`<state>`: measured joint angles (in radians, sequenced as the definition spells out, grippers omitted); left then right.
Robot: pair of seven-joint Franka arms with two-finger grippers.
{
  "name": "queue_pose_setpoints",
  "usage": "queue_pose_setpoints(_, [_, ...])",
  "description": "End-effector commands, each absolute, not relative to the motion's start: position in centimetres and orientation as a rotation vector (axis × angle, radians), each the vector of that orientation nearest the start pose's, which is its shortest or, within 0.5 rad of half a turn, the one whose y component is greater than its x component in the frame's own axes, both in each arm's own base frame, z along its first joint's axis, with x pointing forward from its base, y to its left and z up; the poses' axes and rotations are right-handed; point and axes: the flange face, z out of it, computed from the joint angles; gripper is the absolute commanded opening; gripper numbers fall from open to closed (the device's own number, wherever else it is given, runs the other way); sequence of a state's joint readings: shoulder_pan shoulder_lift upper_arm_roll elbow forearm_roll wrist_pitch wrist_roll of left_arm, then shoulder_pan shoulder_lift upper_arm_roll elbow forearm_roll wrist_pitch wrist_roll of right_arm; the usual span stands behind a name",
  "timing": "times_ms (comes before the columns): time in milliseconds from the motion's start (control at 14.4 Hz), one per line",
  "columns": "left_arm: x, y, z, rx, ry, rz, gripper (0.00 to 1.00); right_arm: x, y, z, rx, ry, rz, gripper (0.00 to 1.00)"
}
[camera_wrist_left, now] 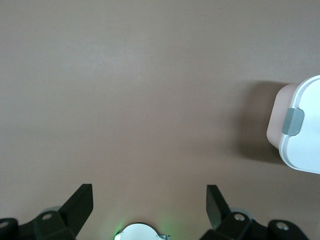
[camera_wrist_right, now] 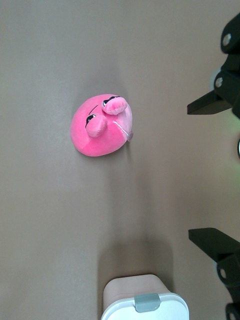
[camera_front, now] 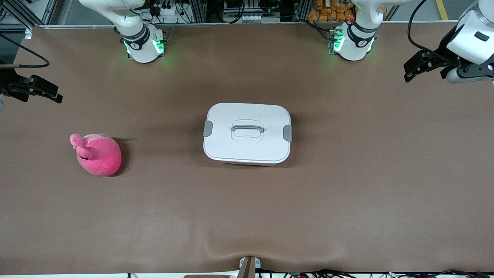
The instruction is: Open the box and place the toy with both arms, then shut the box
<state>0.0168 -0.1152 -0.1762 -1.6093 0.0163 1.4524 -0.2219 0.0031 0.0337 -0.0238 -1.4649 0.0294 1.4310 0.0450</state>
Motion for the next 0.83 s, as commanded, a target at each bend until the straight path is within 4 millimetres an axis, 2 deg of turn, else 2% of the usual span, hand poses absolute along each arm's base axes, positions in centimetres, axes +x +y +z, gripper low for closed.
queue_pose_setpoints(0, [50.3, -8.5, 65.7, -3.107, -0.067, 0.078, 1.0, 54.9, -1.0, 64.9, -3.094, 0.087, 0.093, 1.0])
queue_pose_setpoints(208, [50.4, -8.5, 65.7, -3.115, -0.076, 0.08, 1.0, 54.9, -1.1, 64.9, -3.094, 0.089, 0.093, 1.0])
queue_pose_setpoints(347, [50.5, -8.7, 66.8, -3.127, -0.093, 0.045, 1.0, 54.9, -1.0, 64.9, -3.093, 0.087, 0.09, 1.0])
queue_pose_setpoints(763, [51.3, -8.2, 66.1, -3.14, -0.101, 0.068, 1.0, 54.9, -1.0, 64.9, -3.094, 0.087, 0.09, 1.0])
